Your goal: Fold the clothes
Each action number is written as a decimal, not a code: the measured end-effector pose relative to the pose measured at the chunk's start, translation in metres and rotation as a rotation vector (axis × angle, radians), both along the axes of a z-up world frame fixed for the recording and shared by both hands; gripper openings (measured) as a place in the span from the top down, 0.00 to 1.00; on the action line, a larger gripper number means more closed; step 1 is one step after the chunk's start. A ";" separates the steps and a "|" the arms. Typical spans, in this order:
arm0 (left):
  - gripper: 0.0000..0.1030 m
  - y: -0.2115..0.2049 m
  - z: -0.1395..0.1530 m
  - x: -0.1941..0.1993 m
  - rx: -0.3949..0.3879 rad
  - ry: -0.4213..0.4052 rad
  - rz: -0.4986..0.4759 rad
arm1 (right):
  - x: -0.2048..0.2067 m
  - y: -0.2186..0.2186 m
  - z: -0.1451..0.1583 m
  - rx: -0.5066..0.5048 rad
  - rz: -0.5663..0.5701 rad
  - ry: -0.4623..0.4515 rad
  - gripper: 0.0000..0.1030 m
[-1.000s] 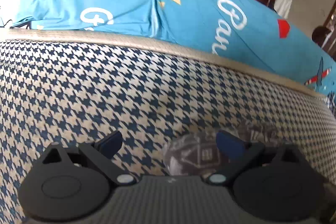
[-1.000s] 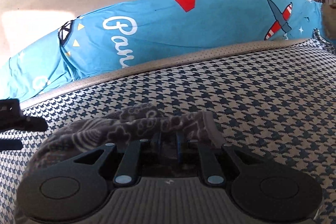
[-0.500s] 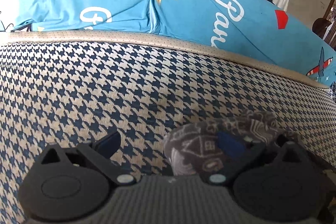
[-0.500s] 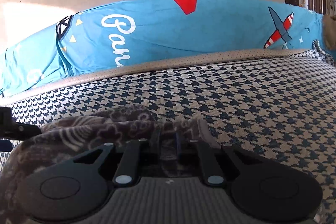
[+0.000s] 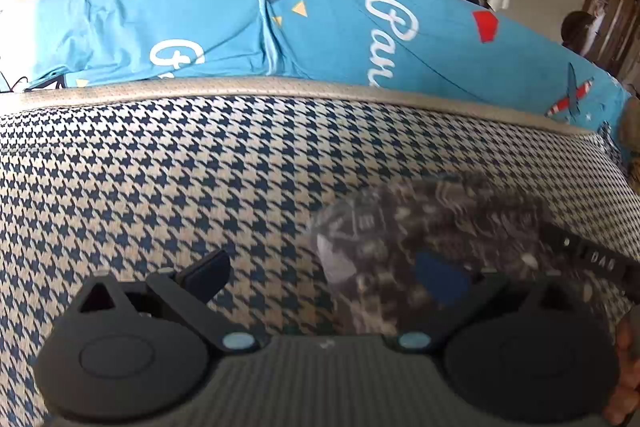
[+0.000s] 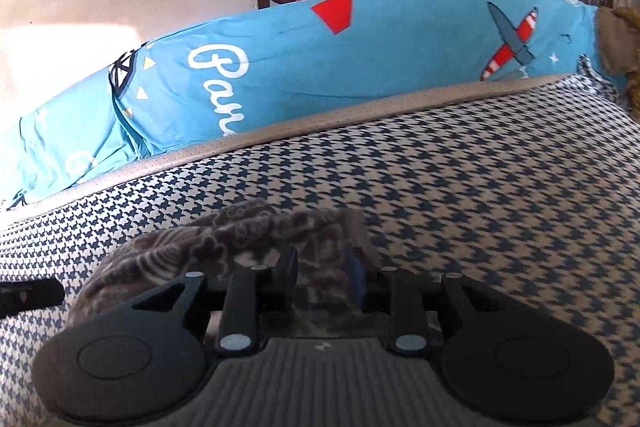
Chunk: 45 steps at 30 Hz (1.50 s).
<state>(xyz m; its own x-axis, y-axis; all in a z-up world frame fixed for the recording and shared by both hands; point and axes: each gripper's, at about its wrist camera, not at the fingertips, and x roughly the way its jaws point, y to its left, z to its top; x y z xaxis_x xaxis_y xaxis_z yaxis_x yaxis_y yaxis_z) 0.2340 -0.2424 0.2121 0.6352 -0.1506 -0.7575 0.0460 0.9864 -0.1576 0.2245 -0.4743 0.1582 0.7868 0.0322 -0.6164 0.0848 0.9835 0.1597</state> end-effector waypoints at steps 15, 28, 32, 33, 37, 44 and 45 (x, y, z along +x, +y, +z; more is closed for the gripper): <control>0.00 -0.029 -0.030 -0.022 0.079 0.059 -0.141 | -0.026 -0.009 0.002 0.021 0.023 0.051 0.73; 0.00 -0.043 -0.035 -0.026 0.120 0.050 -0.165 | -0.014 -0.009 -0.009 -0.043 -0.036 0.082 0.73; 0.00 -0.041 -0.021 -0.026 0.089 0.009 -0.167 | -0.024 -0.007 0.003 -0.021 -0.041 0.041 0.69; 0.00 -0.043 -0.019 -0.025 0.088 -0.002 -0.167 | -0.027 -0.007 0.006 -0.005 -0.041 0.029 0.69; 0.00 -0.050 -0.021 -0.020 0.076 0.007 -0.154 | -0.039 -0.003 0.021 0.041 -0.018 -0.028 0.64; 0.00 -0.053 -0.035 -0.018 0.091 0.052 -0.151 | -0.053 0.017 0.027 0.096 0.082 -0.045 0.56; 0.00 -0.052 -0.037 -0.017 0.083 0.063 -0.149 | -0.054 0.021 0.026 0.095 0.091 -0.038 0.55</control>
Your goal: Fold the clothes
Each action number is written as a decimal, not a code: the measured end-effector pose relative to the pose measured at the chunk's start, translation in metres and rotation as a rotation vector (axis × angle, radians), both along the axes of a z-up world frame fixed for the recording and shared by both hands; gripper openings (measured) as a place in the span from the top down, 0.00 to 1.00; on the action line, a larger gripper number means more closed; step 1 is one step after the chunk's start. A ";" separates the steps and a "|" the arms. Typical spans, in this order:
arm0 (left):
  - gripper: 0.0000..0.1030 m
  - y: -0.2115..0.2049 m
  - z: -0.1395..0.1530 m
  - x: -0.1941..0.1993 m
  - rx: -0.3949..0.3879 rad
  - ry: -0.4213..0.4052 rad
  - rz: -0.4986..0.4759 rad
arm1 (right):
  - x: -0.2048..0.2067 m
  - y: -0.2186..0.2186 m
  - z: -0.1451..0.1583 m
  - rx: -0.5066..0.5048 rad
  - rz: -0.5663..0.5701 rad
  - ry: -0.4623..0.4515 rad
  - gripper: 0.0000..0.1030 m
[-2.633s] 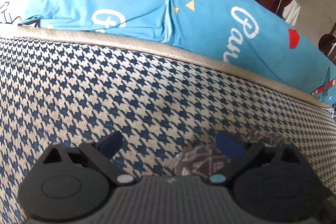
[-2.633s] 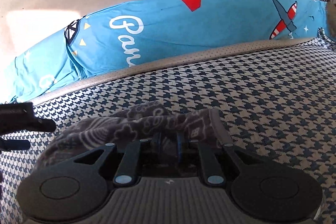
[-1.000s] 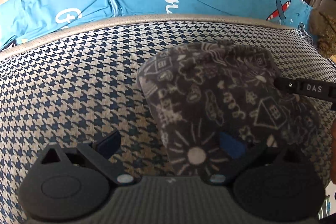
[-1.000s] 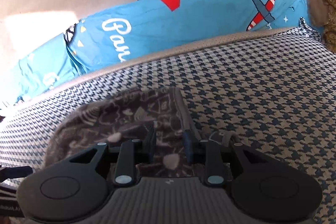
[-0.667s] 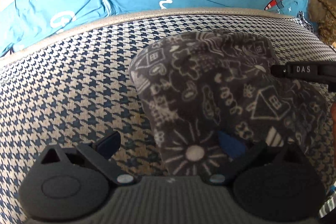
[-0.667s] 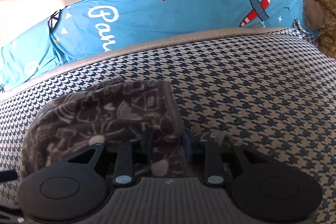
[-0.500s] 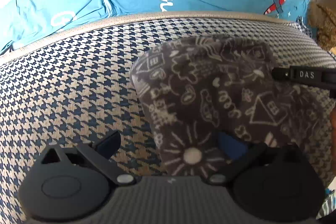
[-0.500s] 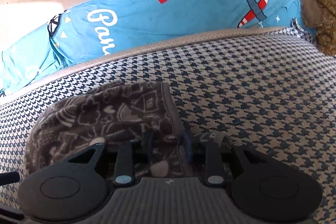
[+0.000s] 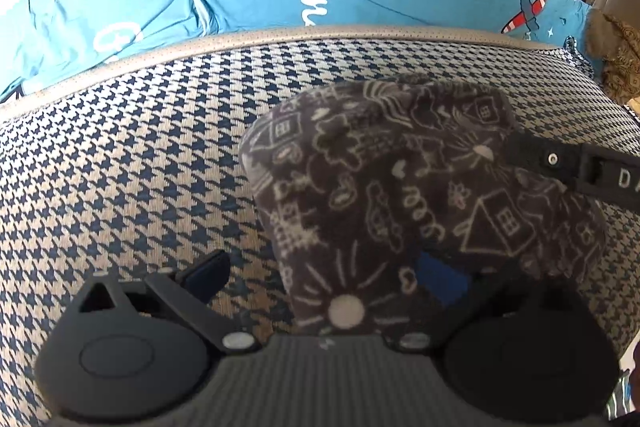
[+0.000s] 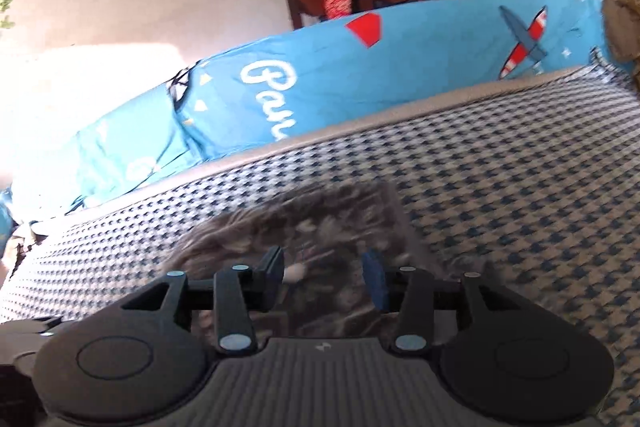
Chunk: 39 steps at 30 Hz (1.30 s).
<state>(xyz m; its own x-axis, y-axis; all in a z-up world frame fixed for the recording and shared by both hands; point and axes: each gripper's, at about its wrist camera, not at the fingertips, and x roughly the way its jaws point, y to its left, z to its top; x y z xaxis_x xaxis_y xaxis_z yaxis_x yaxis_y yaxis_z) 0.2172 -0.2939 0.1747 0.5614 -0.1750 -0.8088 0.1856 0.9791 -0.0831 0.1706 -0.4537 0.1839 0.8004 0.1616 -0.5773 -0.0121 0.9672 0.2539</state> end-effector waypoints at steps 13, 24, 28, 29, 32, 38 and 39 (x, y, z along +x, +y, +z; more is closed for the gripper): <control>0.00 0.007 -0.019 0.011 -0.056 0.094 0.023 | 0.006 0.030 -0.031 -0.121 -0.009 0.139 0.39; 0.00 0.002 -0.013 0.008 -0.020 0.070 0.027 | -0.014 0.033 -0.012 -0.066 -0.024 0.064 0.00; 0.00 -0.004 -0.005 0.001 0.022 0.037 0.009 | -0.035 0.032 0.005 -0.103 -0.060 -0.019 0.00; 0.00 -0.005 -0.002 -0.001 0.028 0.029 0.005 | -0.039 0.030 0.007 -0.109 -0.072 -0.019 0.00; 0.00 -0.007 0.002 -0.010 0.014 0.023 -0.001 | -0.042 0.023 0.011 -0.116 -0.111 0.053 0.00; 0.00 -0.010 0.003 -0.023 0.005 0.022 0.014 | -0.056 -0.008 0.007 -0.013 -0.184 0.172 0.00; 0.00 -0.010 0.003 -0.024 0.003 0.022 0.017 | -0.060 -0.014 0.007 0.002 -0.193 0.171 0.00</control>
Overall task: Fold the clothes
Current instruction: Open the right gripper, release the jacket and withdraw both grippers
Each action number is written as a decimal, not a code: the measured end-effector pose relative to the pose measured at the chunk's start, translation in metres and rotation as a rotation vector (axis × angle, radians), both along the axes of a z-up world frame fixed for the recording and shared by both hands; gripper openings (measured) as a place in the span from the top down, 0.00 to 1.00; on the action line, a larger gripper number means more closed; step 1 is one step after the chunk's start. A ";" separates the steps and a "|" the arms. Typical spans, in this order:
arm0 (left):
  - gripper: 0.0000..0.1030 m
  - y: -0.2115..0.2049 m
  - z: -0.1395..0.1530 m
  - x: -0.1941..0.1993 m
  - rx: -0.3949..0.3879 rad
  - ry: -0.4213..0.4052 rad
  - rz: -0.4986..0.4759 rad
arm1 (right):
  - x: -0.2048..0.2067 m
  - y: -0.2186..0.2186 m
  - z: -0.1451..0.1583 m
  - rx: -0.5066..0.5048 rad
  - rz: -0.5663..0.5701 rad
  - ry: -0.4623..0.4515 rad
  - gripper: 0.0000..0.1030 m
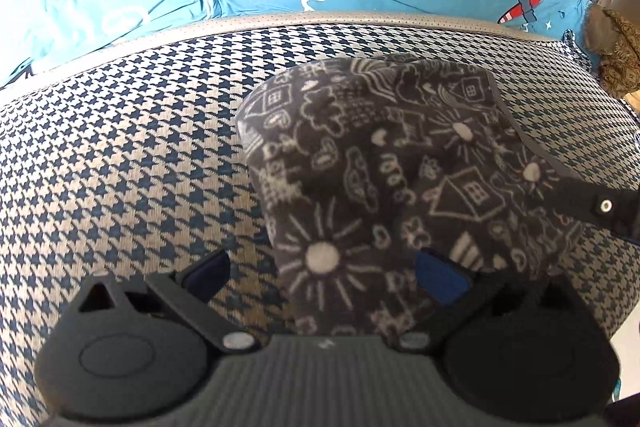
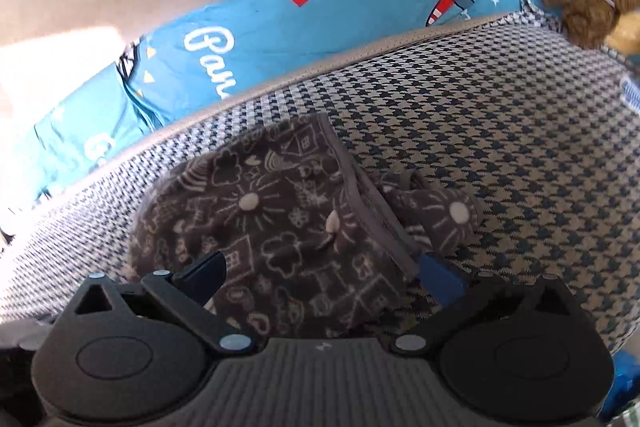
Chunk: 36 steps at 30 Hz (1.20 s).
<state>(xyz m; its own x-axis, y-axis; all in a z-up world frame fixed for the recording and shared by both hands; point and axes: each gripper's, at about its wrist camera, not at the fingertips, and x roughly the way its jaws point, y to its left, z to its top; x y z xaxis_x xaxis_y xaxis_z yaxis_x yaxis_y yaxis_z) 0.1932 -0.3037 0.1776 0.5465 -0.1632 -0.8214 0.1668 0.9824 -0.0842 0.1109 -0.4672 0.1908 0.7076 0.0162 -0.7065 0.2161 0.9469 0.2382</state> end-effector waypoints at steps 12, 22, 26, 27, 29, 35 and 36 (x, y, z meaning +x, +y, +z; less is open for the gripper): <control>0.00 0.003 -0.011 -0.008 -0.013 0.009 0.006 | -0.010 -0.022 -0.012 -0.049 -0.070 0.087 0.00; 0.00 0.000 -0.024 -0.004 -0.016 0.025 0.001 | -0.001 -0.042 -0.047 0.042 -0.166 0.258 0.00; 0.00 -0.008 -0.028 -0.005 0.023 0.001 -0.016 | -0.002 -0.038 -0.049 -0.005 -0.156 0.253 0.00; 0.00 -0.009 -0.028 -0.007 0.033 -0.008 -0.020 | -0.003 -0.037 -0.050 -0.014 -0.153 0.250 0.00; 0.00 -0.008 -0.028 -0.010 0.036 -0.013 -0.023 | -0.004 -0.035 -0.051 -0.034 -0.146 0.245 0.00; 0.00 0.006 -0.031 -0.005 -0.051 0.039 0.002 | -0.013 -0.036 -0.053 -0.040 -0.138 0.225 0.00; 0.00 0.008 -0.032 -0.005 -0.063 0.046 0.005 | -0.013 -0.038 -0.053 -0.037 -0.138 0.224 0.00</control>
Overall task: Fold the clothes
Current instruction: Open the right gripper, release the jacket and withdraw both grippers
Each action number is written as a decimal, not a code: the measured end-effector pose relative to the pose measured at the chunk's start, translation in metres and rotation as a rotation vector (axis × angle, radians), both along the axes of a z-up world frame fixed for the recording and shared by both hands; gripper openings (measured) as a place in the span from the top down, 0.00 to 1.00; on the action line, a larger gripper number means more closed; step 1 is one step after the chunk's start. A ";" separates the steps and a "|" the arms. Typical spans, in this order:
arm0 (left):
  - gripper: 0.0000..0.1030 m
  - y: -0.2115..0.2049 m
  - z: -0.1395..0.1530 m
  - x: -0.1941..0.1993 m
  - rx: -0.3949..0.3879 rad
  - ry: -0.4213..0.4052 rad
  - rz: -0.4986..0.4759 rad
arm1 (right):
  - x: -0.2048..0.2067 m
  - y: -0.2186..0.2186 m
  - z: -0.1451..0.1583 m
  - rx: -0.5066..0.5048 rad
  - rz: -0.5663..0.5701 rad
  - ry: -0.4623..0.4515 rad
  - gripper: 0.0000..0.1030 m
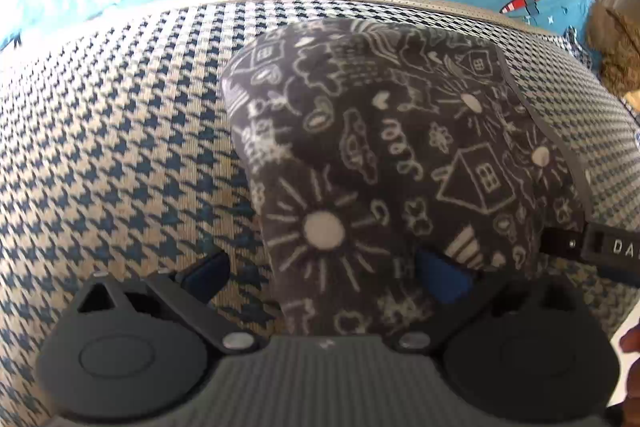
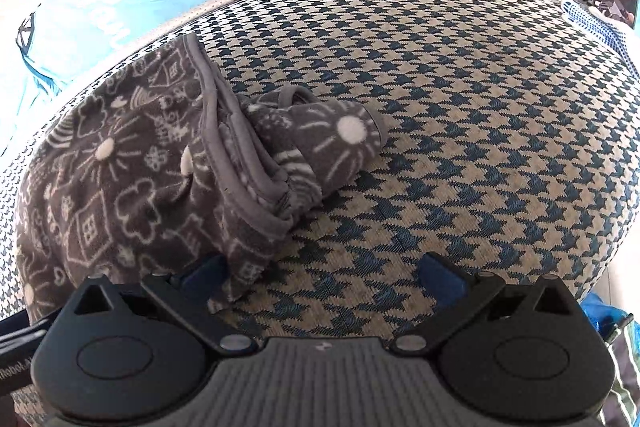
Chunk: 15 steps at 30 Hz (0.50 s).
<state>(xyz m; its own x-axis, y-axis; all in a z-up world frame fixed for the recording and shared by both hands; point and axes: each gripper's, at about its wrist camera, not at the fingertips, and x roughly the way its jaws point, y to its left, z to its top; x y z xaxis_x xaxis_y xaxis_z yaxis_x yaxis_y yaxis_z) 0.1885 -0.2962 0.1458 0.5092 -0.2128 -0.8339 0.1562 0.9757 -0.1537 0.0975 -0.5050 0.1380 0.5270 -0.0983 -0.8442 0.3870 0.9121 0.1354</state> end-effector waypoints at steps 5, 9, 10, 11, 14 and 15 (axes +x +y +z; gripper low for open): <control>0.00 0.003 0.002 -0.002 -0.023 -0.006 0.011 | -0.004 -0.004 0.000 0.006 -0.009 -0.010 0.00; 0.00 0.010 0.013 -0.003 -0.035 -0.017 0.012 | -0.012 -0.007 0.000 0.022 -0.004 -0.025 0.00; 0.00 0.013 0.016 -0.004 -0.036 -0.024 0.014 | -0.015 -0.010 0.002 0.038 0.005 -0.028 0.00; 0.00 0.017 0.020 -0.005 -0.037 -0.034 0.017 | -0.018 -0.014 0.003 0.056 0.014 -0.032 0.00; 0.00 0.027 0.027 -0.005 -0.051 -0.057 0.019 | -0.029 -0.027 0.010 0.104 0.020 -0.065 0.00; 0.00 0.030 0.029 -0.004 -0.054 -0.059 0.019 | -0.033 -0.031 0.012 0.116 0.018 -0.077 0.00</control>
<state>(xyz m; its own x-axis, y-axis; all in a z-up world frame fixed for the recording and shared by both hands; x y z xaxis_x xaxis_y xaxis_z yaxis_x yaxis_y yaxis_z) 0.1849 -0.2662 0.1744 0.5613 -0.2462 -0.7902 0.1480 0.9692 -0.1968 0.0650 -0.5364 0.1499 0.5918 0.0074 -0.8060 0.3550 0.8954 0.2688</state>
